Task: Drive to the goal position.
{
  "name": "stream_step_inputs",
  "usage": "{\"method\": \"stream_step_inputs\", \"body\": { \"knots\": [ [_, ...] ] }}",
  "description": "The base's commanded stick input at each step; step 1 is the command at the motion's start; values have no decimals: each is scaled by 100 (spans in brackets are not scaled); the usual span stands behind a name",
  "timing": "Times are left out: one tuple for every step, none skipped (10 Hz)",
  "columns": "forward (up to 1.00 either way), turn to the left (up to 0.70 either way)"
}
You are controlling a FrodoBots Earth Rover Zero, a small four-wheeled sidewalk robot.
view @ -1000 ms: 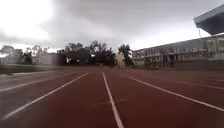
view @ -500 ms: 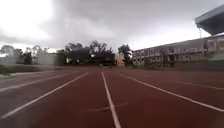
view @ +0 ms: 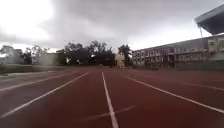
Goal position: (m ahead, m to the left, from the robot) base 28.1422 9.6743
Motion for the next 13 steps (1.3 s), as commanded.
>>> {"method": "stream_step_inputs", "body": {
  "knots": [
    [45, 0],
    [45, 0],
    [45, 0],
    [45, 0],
    [45, 0],
    [45, 0],
    [45, 0],
    [45, 0],
    [45, 0],
    [45, 0],
    [45, 0],
    [45, 0],
    [45, 0]
  ]
}}
